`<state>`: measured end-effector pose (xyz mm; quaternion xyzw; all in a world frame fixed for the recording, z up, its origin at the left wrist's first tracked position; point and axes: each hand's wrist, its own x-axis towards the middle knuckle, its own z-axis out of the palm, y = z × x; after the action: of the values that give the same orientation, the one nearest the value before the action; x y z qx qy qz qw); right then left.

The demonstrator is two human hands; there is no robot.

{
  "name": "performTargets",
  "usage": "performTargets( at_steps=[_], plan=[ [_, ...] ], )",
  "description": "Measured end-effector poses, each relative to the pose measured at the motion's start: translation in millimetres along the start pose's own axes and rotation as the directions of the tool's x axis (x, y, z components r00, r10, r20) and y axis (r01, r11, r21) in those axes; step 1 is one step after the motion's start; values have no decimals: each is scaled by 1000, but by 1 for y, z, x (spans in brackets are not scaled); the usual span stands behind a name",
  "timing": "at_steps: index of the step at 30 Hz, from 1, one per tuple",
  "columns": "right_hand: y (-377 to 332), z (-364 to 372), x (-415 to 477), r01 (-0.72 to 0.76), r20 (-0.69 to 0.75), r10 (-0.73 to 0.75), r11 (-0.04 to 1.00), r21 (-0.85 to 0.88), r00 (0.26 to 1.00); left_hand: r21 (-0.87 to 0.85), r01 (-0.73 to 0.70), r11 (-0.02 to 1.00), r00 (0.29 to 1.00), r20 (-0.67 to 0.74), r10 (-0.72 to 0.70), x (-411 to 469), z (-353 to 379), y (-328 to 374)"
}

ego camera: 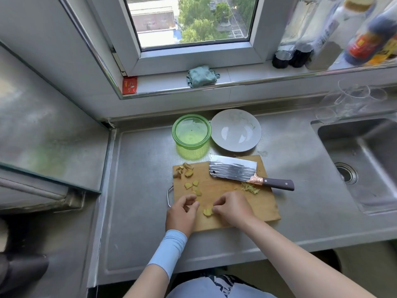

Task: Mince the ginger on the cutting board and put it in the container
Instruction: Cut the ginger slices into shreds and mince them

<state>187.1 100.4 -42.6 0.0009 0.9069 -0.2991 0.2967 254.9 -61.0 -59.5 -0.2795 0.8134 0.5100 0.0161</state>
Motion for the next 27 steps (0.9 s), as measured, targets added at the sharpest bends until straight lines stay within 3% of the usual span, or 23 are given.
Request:
performTargets(
  at_steps=[4, 7, 9, 12, 15, 17, 19, 23, 27],
  plan=[
    [-6, 0, -3, 2, -47, -10, 985, -170, 999, -24, 15, 1000, 999, 29, -15, -5, 4, -1],
    [-4, -3, -3, 24, -60, -34, 987, -158, 998, -76, 15, 997, 997, 82, -9, -6, 5, 4],
    [-1, -6, -3, 43, -63, -44, 999, -14, 997, -117, 9, 993, 994, 112, 4, -6, 7, 9],
    [-2, -8, -10, 43, 47, -62, 941, 335, 997, -133, 15, 991, 990, 140, 4, -2, 10, 14],
    [6, -7, -9, -5, 26, -6, 918, 397, 1000, -30, -57, 998, 984, 166, 61, -1, 11, 10],
    [13, -7, -7, -95, 23, 93, 920, 380, 995, 226, -266, 937, 955, 195, 224, 0, 9, 1],
    [19, -4, -8, -175, 60, 164, 914, 366, 985, 368, -401, 839, 907, 285, 309, 2, 8, -6],
    [16, 2, -9, -192, 55, 184, 929, 318, 981, 383, -436, 814, 887, 333, 319, 6, 10, -10],
    [12, 4, -4, -154, -40, 157, 986, 63, 987, 402, -430, 808, 890, 338, 306, 9, 11, -8]
  ],
)
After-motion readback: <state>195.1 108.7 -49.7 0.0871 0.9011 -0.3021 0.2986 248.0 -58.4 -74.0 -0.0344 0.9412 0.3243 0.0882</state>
